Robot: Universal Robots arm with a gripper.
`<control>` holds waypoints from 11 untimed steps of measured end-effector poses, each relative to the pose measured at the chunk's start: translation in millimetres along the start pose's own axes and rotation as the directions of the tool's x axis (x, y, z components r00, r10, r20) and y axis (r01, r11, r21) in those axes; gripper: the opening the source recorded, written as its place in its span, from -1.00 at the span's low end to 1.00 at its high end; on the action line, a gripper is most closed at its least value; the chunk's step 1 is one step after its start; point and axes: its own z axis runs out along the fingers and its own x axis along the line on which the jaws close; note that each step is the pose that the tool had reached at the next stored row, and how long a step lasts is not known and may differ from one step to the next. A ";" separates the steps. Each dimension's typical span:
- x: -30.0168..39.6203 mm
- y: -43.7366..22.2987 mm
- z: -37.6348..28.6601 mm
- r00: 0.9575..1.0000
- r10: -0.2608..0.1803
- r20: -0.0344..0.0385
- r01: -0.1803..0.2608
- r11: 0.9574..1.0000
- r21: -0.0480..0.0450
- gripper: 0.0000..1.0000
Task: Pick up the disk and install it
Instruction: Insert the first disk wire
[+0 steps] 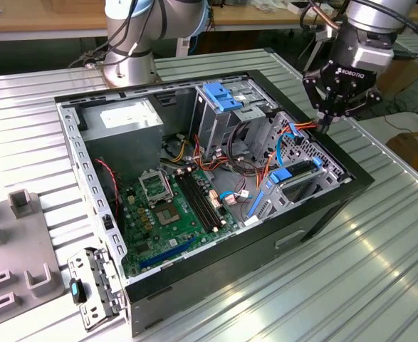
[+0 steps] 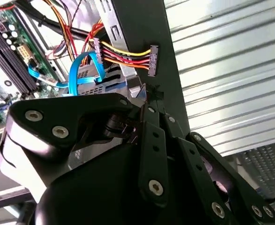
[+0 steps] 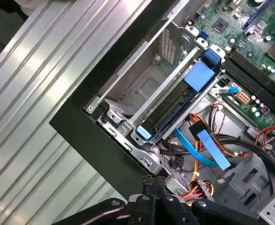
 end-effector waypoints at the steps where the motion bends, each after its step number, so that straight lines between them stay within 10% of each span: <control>1: -2.7 -2.4 -0.4 1.000 -0.002 -0.027 0.002 1.000 -0.023 -0.77; 2: -7.9 -7.7 -1.9 0.997 -0.008 -0.071 0.003 0.998 -0.062 -0.77; 3: -10.9 -11.0 -2.6 0.997 -0.009 -0.079 0.004 0.998 -0.070 -0.77; 11: -11.2 -12.4 -3.0 0.996 -0.037 -0.085 0.031 0.997 -0.071 -0.38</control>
